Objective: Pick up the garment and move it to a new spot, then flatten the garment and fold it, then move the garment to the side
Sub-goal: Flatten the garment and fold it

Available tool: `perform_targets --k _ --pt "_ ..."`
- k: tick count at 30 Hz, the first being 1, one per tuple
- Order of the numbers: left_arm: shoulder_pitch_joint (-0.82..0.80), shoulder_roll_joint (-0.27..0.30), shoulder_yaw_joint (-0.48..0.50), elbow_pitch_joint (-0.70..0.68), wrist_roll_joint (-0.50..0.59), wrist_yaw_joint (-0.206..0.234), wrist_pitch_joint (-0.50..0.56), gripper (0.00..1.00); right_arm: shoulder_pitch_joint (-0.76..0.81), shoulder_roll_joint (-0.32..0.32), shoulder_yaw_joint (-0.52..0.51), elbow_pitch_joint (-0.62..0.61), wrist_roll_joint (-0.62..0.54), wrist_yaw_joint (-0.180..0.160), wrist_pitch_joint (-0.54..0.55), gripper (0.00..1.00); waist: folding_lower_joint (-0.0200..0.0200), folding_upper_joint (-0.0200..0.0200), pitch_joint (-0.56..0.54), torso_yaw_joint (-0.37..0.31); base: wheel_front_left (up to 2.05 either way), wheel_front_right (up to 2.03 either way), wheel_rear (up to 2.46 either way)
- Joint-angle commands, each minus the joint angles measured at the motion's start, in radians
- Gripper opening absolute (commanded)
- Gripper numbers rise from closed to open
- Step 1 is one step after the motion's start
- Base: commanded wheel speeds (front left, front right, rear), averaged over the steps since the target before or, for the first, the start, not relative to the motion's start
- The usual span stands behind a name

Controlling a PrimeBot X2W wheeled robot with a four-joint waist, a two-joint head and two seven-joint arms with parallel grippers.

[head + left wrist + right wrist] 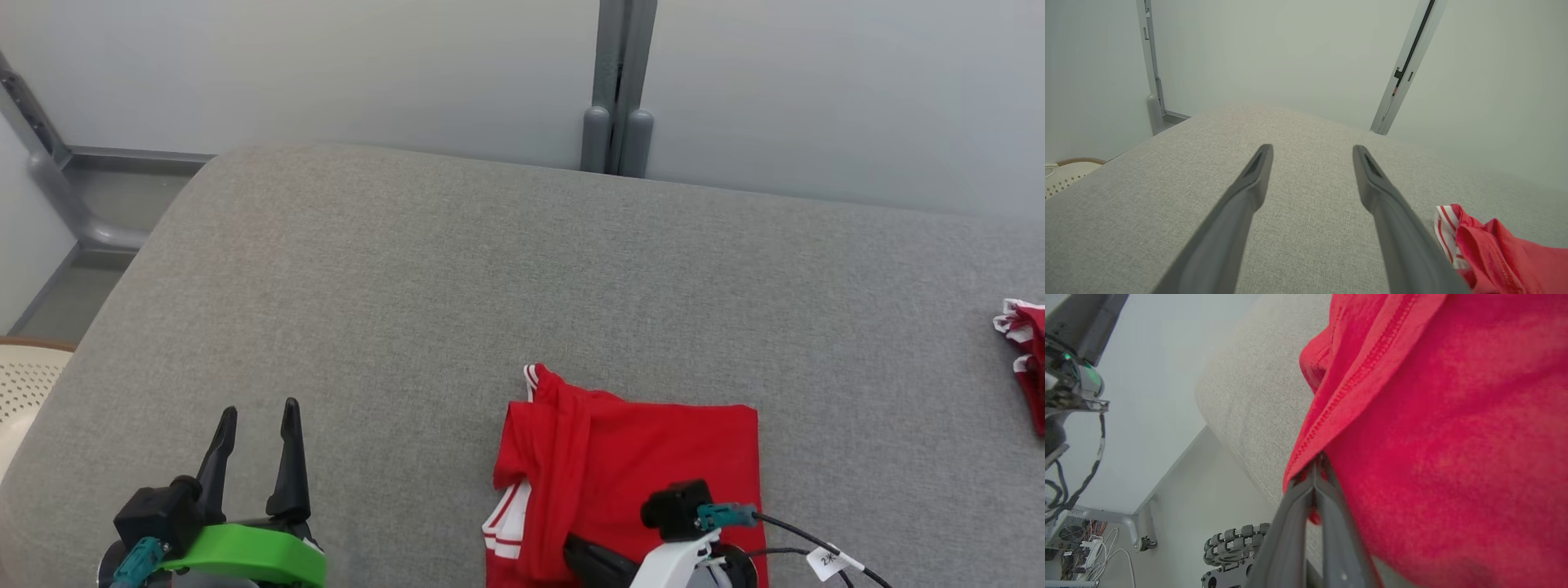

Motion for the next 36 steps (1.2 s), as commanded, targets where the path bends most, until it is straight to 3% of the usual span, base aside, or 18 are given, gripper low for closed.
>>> perform_targets --k 1,7,10,11,17,22,29,36 --pt "-0.004 0.0 0.006 -0.004 0.009 -0.002 -0.003 1.0 -0.018 -0.022 0.005 -0.016 0.009 0.0 -0.025 0.0 -0.0001 0.0 -0.001 -0.024 0.0 0.0 0.0" --pt "0.008 -0.005 0.008 -0.007 0.005 -0.002 -0.003 1.0 -0.048 -0.101 -0.029 -0.028 -0.006 0.0 -0.082 0.03 -0.0001 0.0 -0.008 -0.079 0.0 0.0 0.0" --pt "0.011 -0.007 0.014 -0.012 0.005 -0.002 -0.003 1.0 -0.058 -0.141 -0.081 -0.039 -0.029 0.0 -0.102 0.6 -0.0001 0.0 -0.011 -0.111 0.0 0.0 0.0" --pt "0.011 -0.008 0.014 -0.015 0.006 -0.002 -0.003 1.0 -0.058 -0.151 -0.098 -0.047 -0.036 0.0 -0.109 0.98 -0.0001 0.0 -0.012 -0.119 0.0 0.0 0.0" --pt "0.016 -0.013 0.029 -0.045 0.014 -0.002 -0.003 1.0 -0.049 -0.198 -0.264 -0.122 -0.088 0.0 -0.174 1.0 -0.0001 0.0 -0.016 -0.185 0.0 0.0 0.0" --pt "0.016 -0.015 0.048 -0.074 0.025 -0.002 -0.003 1.0 -0.011 -0.204 -0.461 -0.2 -0.218 0.0 -0.194 1.0 -0.0001 0.0 -0.014 -0.233 0.0 0.0 0.0" --pt "0.019 -0.019 0.072 -0.092 0.05 -0.002 -0.003 1.0 0.093 -0.124 -0.706 -0.318 -0.415 0.0 -0.195 1.0 -0.0001 0.0 -0.008 -0.274 0.0 0.0 0.0" --pt "0.031 -0.018 0.082 -0.081 0.082 -0.002 -0.003 1.0 0.162 -0.069 -0.767 -0.346 -0.501 0.0 -0.195 1.0 -0.0001 0.0 -0.002 -0.286 0.0 0.0 0.0"
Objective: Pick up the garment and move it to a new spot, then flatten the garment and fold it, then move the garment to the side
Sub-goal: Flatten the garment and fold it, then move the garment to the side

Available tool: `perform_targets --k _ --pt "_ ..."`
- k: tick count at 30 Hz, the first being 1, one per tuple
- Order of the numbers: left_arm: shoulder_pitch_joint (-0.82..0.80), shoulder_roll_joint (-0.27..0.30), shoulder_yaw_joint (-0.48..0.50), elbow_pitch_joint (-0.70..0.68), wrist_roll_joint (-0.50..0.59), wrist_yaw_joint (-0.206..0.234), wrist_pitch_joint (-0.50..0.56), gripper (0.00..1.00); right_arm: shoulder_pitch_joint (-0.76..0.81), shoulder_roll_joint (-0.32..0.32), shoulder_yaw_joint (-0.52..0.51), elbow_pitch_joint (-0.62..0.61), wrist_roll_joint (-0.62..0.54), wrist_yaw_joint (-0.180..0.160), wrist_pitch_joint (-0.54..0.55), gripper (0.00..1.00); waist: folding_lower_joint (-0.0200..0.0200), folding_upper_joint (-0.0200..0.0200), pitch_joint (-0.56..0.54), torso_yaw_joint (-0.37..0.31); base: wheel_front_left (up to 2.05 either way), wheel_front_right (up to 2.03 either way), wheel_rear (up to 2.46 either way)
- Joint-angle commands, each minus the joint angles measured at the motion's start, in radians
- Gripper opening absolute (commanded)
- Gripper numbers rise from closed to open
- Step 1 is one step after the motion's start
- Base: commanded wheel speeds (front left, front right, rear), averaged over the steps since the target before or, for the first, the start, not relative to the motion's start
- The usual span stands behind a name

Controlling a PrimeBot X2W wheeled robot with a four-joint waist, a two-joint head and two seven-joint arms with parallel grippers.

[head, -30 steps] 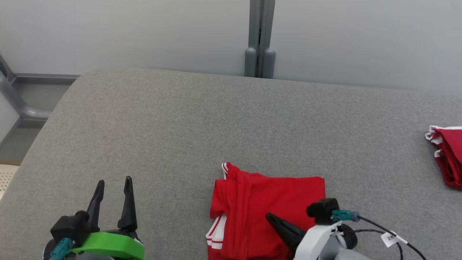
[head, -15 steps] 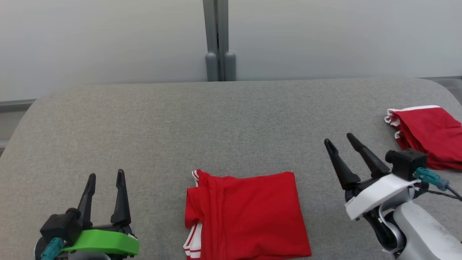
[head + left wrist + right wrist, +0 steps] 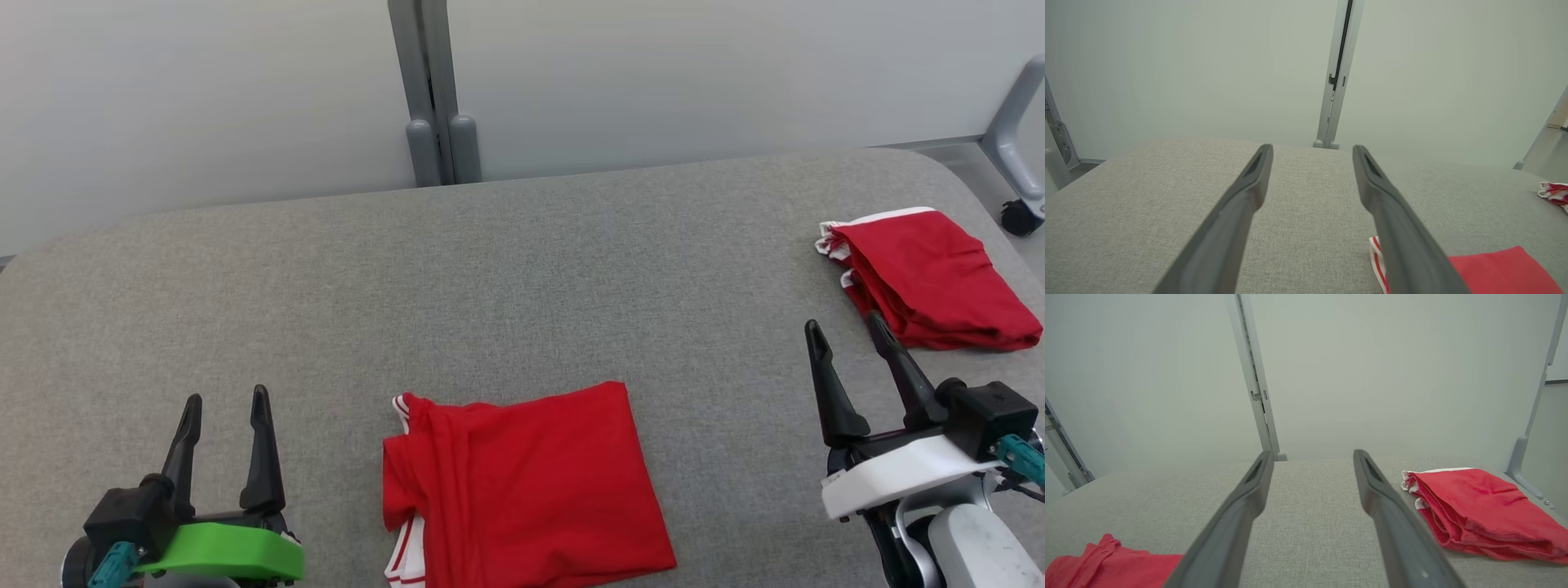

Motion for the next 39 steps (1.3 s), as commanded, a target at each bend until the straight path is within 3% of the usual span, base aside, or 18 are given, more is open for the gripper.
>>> perform_targets --k 1,20,24,30,39 --pt "0.016 0.004 0.007 0.003 0.01 -0.002 -0.003 1.0 0.011 0.006 -0.003 -0.005 -0.013 0.0 -0.003 1.0 0.0 -0.0001 0.0 -0.001 0.0 0.0 0.0" --pt "0.009 -0.001 -0.006 0.013 0.022 -0.002 -0.003 1.0 -0.004 0.001 0.029 0.027 -0.016 0.0 -0.003 1.0 0.0 -0.0001 0.008 0.031 0.0 0.0 0.0" --pt "0.002 0.002 -0.019 0.02 0.02 -0.002 -0.003 1.0 -0.025 0.001 0.079 0.071 0.037 0.0 0.01 1.0 0.0 -0.0001 0.012 0.056 0.0 0.0 0.0" --pt "-0.013 0.008 -0.045 0.035 0.003 -0.002 -0.003 1.0 -0.111 -0.021 0.179 0.165 0.147 0.0 0.167 1.0 0.0 -0.0001 0.017 0.116 0.0 0.0 0.0" --pt "-0.033 0.01 -0.064 0.046 -0.005 -0.002 -0.002 1.0 -0.165 0.029 0.181 0.323 0.303 0.0 0.498 1.0 0.0 -0.0001 0.032 0.214 0.0 0.0 0.0"
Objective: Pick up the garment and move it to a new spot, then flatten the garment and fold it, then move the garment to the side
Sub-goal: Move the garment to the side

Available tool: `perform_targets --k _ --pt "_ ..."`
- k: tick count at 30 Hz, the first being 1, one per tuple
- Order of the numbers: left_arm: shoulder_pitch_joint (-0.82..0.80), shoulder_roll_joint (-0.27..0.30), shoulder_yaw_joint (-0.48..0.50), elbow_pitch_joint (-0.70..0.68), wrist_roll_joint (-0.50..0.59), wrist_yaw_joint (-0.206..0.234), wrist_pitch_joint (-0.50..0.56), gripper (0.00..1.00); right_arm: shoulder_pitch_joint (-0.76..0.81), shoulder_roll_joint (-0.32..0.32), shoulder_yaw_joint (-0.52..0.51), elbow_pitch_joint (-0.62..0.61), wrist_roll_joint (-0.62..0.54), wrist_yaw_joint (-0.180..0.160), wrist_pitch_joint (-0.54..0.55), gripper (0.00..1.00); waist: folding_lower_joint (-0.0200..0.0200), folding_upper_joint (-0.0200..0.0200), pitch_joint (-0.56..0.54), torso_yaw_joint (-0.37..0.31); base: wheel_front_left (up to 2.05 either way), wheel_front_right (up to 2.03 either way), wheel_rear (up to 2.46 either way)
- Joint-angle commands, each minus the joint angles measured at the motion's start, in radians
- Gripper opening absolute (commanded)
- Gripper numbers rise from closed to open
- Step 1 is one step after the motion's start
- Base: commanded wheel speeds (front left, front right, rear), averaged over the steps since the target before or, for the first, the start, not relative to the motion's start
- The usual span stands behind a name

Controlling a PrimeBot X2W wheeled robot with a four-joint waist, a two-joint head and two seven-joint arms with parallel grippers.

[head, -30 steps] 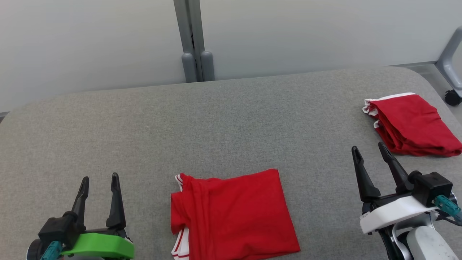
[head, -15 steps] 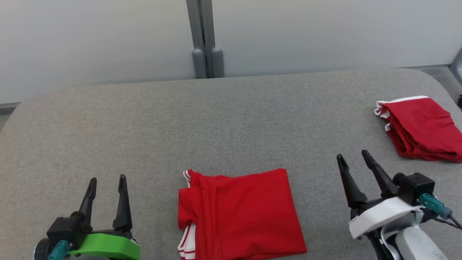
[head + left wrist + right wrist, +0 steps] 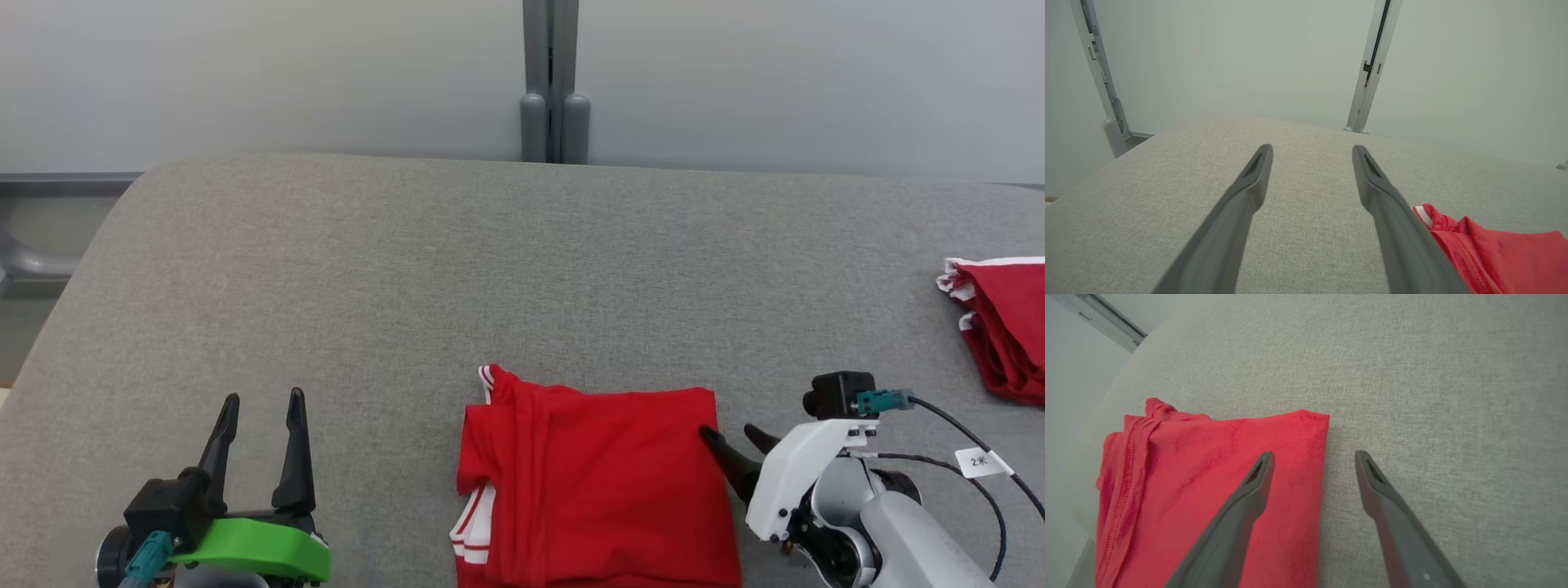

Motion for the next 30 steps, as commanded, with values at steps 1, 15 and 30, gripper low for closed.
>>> perform_targets --k 1,15,30 --pt "-0.018 0.005 -0.001 0.002 -0.006 -0.002 -0.002 1.0 -0.003 0.006 -0.006 0.018 0.014 0.0 0.044 1.0 0.0 0.0 0.011 0.046 0.0 0.0 0.0" --pt "-0.02 0.0 0.0 0.01 -0.011 -0.002 -0.002 1.0 0.048 0.081 -0.048 0.092 -0.001 0.0 0.247 0.0 0.0 0.0 0.023 0.085 0.0 0.0 0.0" --pt "-0.015 0.002 -0.034 -0.017 0.001 -0.002 -0.002 1.0 -0.006 -0.025 -0.037 -0.067 -0.027 0.0 0.076 0.0 0.0 0.0 -0.003 -0.099 0.0 0.0 0.0"
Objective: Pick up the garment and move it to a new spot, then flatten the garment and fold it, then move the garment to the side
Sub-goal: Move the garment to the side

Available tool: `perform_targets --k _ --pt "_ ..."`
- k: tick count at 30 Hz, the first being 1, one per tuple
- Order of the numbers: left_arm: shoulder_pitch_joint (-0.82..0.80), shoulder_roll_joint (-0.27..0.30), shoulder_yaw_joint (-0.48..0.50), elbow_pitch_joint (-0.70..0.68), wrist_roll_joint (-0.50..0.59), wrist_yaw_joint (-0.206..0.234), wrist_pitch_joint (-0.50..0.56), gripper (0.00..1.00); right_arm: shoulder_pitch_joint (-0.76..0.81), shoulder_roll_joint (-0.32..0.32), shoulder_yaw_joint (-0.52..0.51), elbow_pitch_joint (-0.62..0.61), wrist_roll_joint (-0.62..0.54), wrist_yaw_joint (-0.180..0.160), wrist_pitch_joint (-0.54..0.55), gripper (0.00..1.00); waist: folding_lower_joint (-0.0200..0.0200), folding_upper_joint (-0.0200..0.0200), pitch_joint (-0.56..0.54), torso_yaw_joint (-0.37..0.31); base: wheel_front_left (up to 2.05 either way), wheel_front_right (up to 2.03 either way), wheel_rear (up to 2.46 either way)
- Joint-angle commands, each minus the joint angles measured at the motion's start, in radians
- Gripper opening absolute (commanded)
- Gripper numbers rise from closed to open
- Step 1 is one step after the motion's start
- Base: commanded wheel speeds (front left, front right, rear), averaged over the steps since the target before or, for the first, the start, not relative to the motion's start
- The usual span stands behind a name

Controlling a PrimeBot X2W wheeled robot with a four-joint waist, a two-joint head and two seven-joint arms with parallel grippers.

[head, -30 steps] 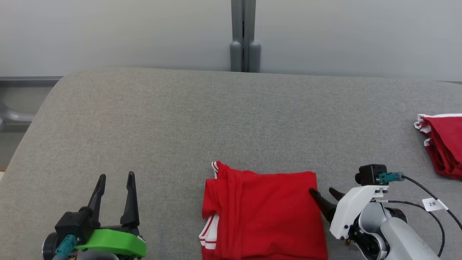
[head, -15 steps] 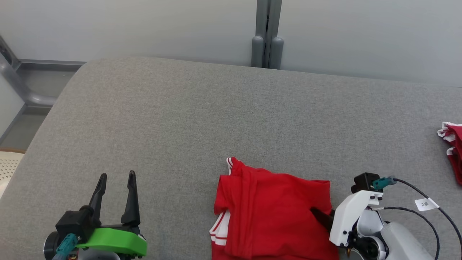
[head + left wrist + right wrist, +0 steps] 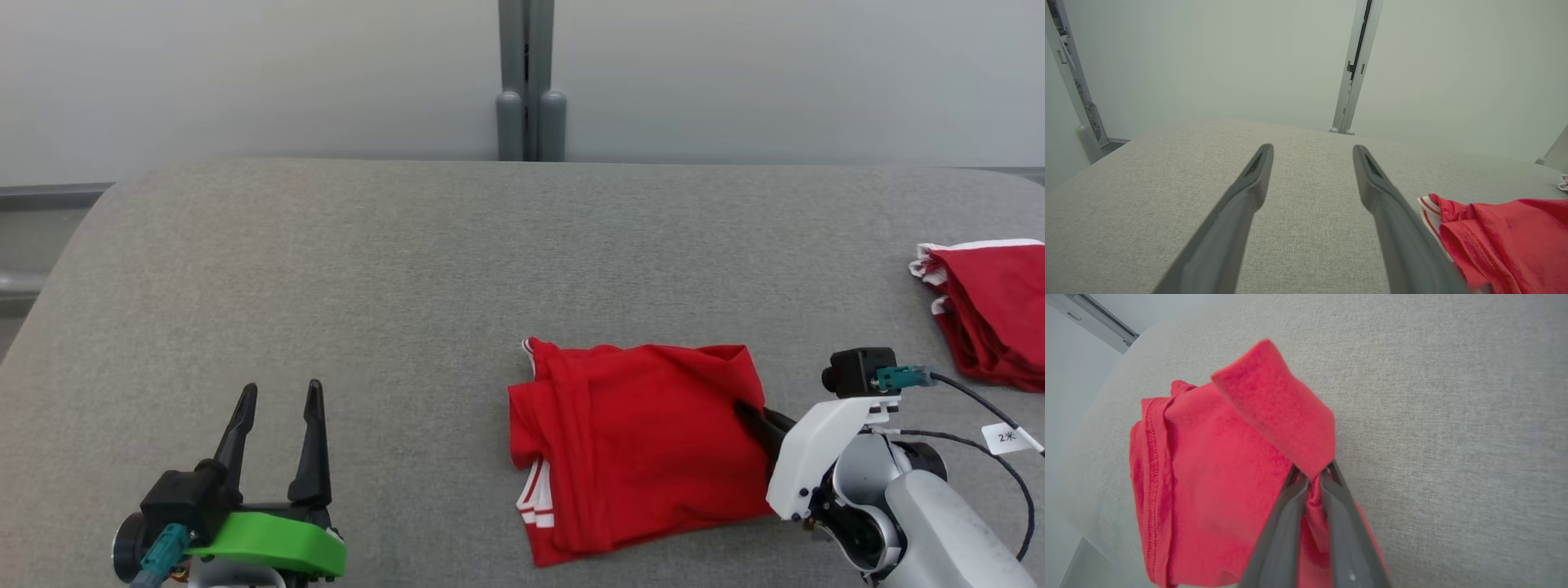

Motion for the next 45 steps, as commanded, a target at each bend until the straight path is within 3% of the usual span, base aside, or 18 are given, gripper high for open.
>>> perform_targets --k 1,12,23,28,36,41,45 --pt "-0.01 0.003 -0.011 -0.007 0.005 -0.002 -0.002 1.0 -0.014 -0.018 -0.002 -0.012 -0.01 0.0 -0.006 0.0 0.0 -0.0001 -0.007 -0.091 0.0 0.0 0.0" --pt "-0.052 -0.001 -0.106 -0.032 0.005 -0.002 -0.002 1.0 -0.063 -0.032 -0.016 -0.063 -0.016 0.0 0.0 0.0 0.0 -0.0001 0.039 -0.319 0.0 0.0 0.0" --pt "-0.087 0.011 -0.139 -0.04 0.023 -0.002 -0.002 1.0 -0.082 -0.032 -0.022 -0.098 -0.004 0.0 -0.019 0.0 0.0 -0.0001 0.089 -0.425 0.0 0.0 0.0" --pt "-0.106 0.013 -0.144 -0.046 0.026 -0.002 -0.002 1.0 -0.104 -0.045 -0.023 -0.112 0.006 0.0 -0.017 0.0 0.0 -0.0001 0.119 -0.424 0.0 0.0 0.0" --pt "-0.17 0.038 -0.158 -0.053 0.04 -0.002 -0.002 1.0 -0.252 -0.115 -0.017 -0.133 0.001 0.0 0.015 0.0 0.0 -0.0001 0.247 -0.357 0.0 0.0 0.0" --pt "-0.218 0.051 -0.165 -0.056 0.046 -0.002 -0.002 1.0 -0.385 -0.2 -0.012 -0.122 0.025 0.0 0.092 0.0 0.0 -0.0001 0.344 -0.314 0.0 0.0 0.0" --pt "-0.255 0.061 -0.168 -0.058 0.051 -0.002 -0.002 1.0 -0.478 -0.309 -0.012 -0.102 0.04 0.0 0.159 0.0 0.0 -0.0001 0.41 -0.282 0.0 0.0 0.0"
